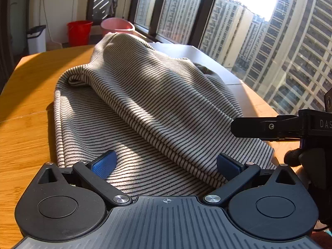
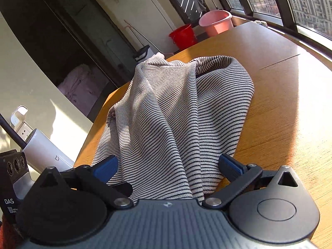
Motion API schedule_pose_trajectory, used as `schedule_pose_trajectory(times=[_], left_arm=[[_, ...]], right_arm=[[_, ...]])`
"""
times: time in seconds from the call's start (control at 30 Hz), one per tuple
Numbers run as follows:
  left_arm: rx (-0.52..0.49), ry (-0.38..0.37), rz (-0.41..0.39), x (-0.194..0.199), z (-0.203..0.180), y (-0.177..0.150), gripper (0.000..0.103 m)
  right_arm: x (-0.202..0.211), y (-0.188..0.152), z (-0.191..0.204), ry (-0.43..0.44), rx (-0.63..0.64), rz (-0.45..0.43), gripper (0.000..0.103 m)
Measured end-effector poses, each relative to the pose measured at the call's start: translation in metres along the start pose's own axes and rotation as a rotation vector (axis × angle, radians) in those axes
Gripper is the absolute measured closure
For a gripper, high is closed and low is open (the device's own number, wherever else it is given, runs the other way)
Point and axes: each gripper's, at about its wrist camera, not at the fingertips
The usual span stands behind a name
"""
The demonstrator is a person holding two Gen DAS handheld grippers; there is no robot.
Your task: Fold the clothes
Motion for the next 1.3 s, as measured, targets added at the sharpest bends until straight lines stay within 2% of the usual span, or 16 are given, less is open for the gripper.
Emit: schedule_pose_trajectory(times=[0.17, 0.3, 0.47, 0.53, 0.67, 0.73, 0.77, 0.8, 0.87, 1.03, 1.07, 1.1, 1.13, 1.17, 1.3], left_arm=[[0.034, -0.075, 0.038, 0.009, 0.008, -0.003, 0.000], [0.008, -0.081, 0.032, 0.002, 0.010, 0.004, 0.000], [0.029, -0.098, 0.016, -0.005, 0.021, 0.013, 0.000], [0.039, -0.083, -0.001, -0.006, 0.026, 0.016, 0.000], [-0.028, 0.056, -0.111, -0.001, 0.028, 0.025, 0.000], [-0.072, 0.130, -0.170, 0.004, 0.027, 0.027, 0.000], [-0.088, 0.153, -0.190, 0.006, 0.027, 0.029, 0.000], [-0.102, 0.168, -0.206, 0.009, 0.026, 0.029, 0.000], [-0.127, 0.170, -0.222, 0.013, 0.025, 0.028, 0.000], [-0.221, 0.156, -0.244, 0.017, 0.015, 0.018, 0.000], [-0.240, 0.157, -0.246, 0.016, 0.013, 0.015, 0.000], [-0.257, 0.158, -0.247, 0.015, 0.011, 0.012, 0.000], [-0.284, 0.159, -0.252, 0.015, 0.008, 0.008, 0.000], [-0.313, 0.158, -0.260, 0.014, 0.004, 0.007, 0.000], [-0.420, 0.167, -0.310, 0.007, -0.013, 0.006, 0.000]], right_arm=[[0.007, -0.010, 0.011, 0.009, 0.063, 0.054, 0.000], [0.006, -0.013, 0.018, 0.001, 0.130, 0.078, 0.000], [0.015, -0.010, 0.005, 0.042, 0.045, 0.045, 0.000], [0.024, -0.006, -0.001, 0.029, 0.015, 0.006, 0.000], [0.043, 0.002, 0.008, -0.086, 0.155, -0.095, 0.001], [0.044, 0.005, 0.018, -0.118, 0.239, -0.113, 0.011], [0.043, 0.007, 0.024, -0.124, 0.284, -0.112, 0.020], [0.039, 0.008, 0.030, -0.118, 0.320, -0.099, 0.030], [0.029, 0.009, 0.040, -0.094, 0.375, -0.063, 0.042], [-0.014, -0.001, 0.053, -0.123, 0.485, 0.089, 0.042], [-0.019, -0.002, 0.053, -0.128, 0.500, 0.112, 0.046], [-0.022, -0.004, 0.054, -0.133, 0.516, 0.128, 0.053], [-0.022, -0.002, 0.056, -0.118, 0.523, 0.147, 0.087], [-0.017, 0.003, 0.060, -0.082, 0.510, 0.147, 0.098], [0.012, 0.038, 0.081, 0.057, 0.466, 0.052, 0.099]])
Point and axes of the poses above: each gripper's, at about its wrist camera, not at the fingertips, and x roughly against the way its jaws point, z to its left, y to its top, and after that the axes turned 6 degrees about y, right-handed
